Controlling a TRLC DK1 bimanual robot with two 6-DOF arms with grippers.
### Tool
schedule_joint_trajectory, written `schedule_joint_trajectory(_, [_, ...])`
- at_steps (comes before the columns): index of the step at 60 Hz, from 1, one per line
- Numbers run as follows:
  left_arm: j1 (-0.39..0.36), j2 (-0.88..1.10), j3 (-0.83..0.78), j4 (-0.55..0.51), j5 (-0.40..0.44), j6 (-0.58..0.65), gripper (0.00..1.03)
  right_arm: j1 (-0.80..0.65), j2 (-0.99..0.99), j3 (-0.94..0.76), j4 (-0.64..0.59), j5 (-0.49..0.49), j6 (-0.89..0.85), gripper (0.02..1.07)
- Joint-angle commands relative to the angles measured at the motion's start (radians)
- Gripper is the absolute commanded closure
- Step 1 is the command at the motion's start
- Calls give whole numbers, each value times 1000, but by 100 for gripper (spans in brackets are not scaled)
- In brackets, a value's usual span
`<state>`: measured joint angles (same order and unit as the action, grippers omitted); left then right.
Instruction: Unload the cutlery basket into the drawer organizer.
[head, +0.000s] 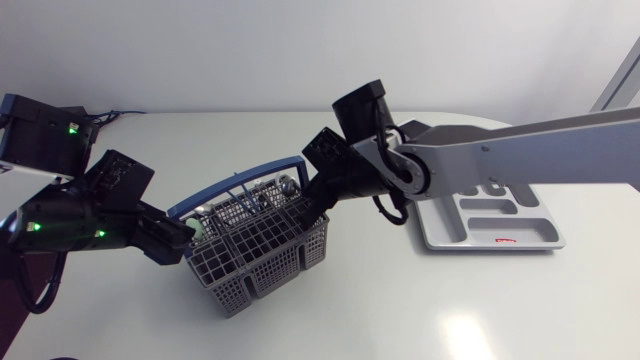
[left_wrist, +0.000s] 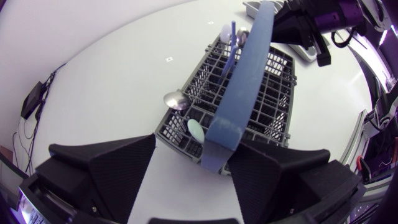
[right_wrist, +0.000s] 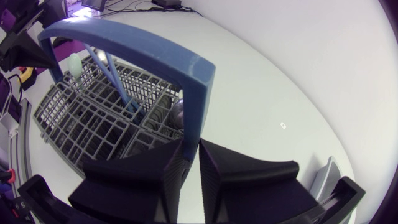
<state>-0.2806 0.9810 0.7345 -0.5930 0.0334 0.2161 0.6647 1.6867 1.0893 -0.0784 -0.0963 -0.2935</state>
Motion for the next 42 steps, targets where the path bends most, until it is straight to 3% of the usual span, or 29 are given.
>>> schedule_joint_trajectory(1, [14, 12, -15, 32, -18, 31, 19, 21, -87, -80, -37, 20, -26, 91])
schedule_joint_trajectory(6, [15, 18, -17, 41, -15, 39, 19, 21, -145, -126, -34, 21, -19, 91])
schedule_joint_trajectory(9, [11, 16, -17, 41, -6, 39, 19, 12, -170, -140, -37, 20, -19, 85])
schedule_joint_trajectory(12, [6, 1, -17, 36, 3, 39, 19, 3, -199, -155, -38, 20, -12, 60])
schedule_joint_trajectory(15, [4, -21, -14, 21, 3, 37, 19, -8, -231, -174, -50, 12, -10, 22])
schedule_joint_trajectory(17, [-2, -38, -12, 7, 5, 39, 18, -13, -251, -184, -60, 6, -10, 7])
schedule_joint_trajectory(18, [-9, -53, -14, -4, 7, 39, 17, -14, -260, -190, -63, 0, -10, 6])
schedule_joint_trajectory(33, [-17, -171, -23, -117, 33, 77, 14, -62, -354, -252, -118, -56, -15, 9])
schedule_joint_trajectory(40, [34, -235, -23, -182, 46, 129, 14, -82, -349, -284, -123, -59, -22, 23])
schedule_joint_trajectory(42, [55, -245, -24, -197, 49, 143, 14, -86, -344, -292, -123, -59, -27, 33])
